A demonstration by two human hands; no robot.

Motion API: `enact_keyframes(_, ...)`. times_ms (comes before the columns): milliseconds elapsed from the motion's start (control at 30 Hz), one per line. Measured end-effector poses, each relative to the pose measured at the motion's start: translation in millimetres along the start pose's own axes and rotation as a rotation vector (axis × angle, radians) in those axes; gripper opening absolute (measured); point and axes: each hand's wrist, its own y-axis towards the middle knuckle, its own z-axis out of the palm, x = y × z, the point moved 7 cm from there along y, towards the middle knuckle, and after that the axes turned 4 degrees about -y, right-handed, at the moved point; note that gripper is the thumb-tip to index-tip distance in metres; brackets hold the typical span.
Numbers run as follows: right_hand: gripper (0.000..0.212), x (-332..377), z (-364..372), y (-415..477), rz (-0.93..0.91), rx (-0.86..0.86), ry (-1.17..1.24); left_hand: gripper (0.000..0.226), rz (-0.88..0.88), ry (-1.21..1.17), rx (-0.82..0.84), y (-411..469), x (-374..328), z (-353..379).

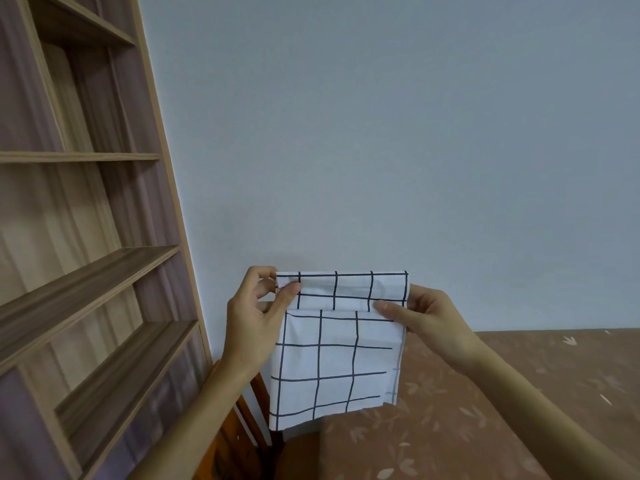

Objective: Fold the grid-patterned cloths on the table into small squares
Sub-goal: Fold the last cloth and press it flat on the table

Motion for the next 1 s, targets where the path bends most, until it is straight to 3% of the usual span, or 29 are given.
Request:
enact_keyframes(133, 0.015, 0, -15, 4, -0.038, -0.127, 0.015, 0.036, -0.267, -0.161, 0.271, -4, 10, 15)
enact_keyframes(233, 0.013, 4, -19, 4, -0.081, -0.085, 0.033, 0.036, -0.427, -0.250, 0.353, -10, 21, 19)
enact_keyframes(367, 0.047, 12, -21, 0, -0.179, -0.036, -0.075, 0.028, -0.651, -0.382, 0.395, -13, 30, 22)
enact_keyframes(467, 0.051, 11, -25, -1, -0.206, -0.023, -0.074, 0.039, -0.751, -0.457, 0.428, -15, 31, 23)
enact_keyframes(533, 0.047, 9, -26, -1, -0.229, -0.007, -0.094, 0.047, -0.751, -0.420, 0.452, -17, 29, 25)
enact_keyframes(633, 0.042, 6, -24, -3, -0.229, 0.003, -0.135, 0.044, -0.605, -0.322, 0.475, -17, 22, 27)
enact_keyframes(700, 0.044, 0, -24, -4, -0.159, -0.020, -0.104, 0.042, -0.565, -0.315, 0.435, -18, 23, 27)
enact_keyframes(800, 0.036, -20, -20, -9, 0.100, -0.018, 0.188, 0.035, -0.553, -0.313, 0.380, -22, 26, 28)
enact_keyframes(867, 0.051, -31, -13, -18, 0.225, 0.073, 0.293, 0.033, -0.549, -0.302, 0.373, -26, 27, 31)
enact_keyframes(933, 0.067, -41, -5, -26, 0.237, 0.198, 0.294, 0.031, -0.544, -0.293, 0.378, -31, 29, 35)
enact_keyframes(1000, 0.054, -48, -5, -33, 0.218, 0.187, 0.205, 0.029, -0.534, -0.274, 0.376, -34, 31, 38)
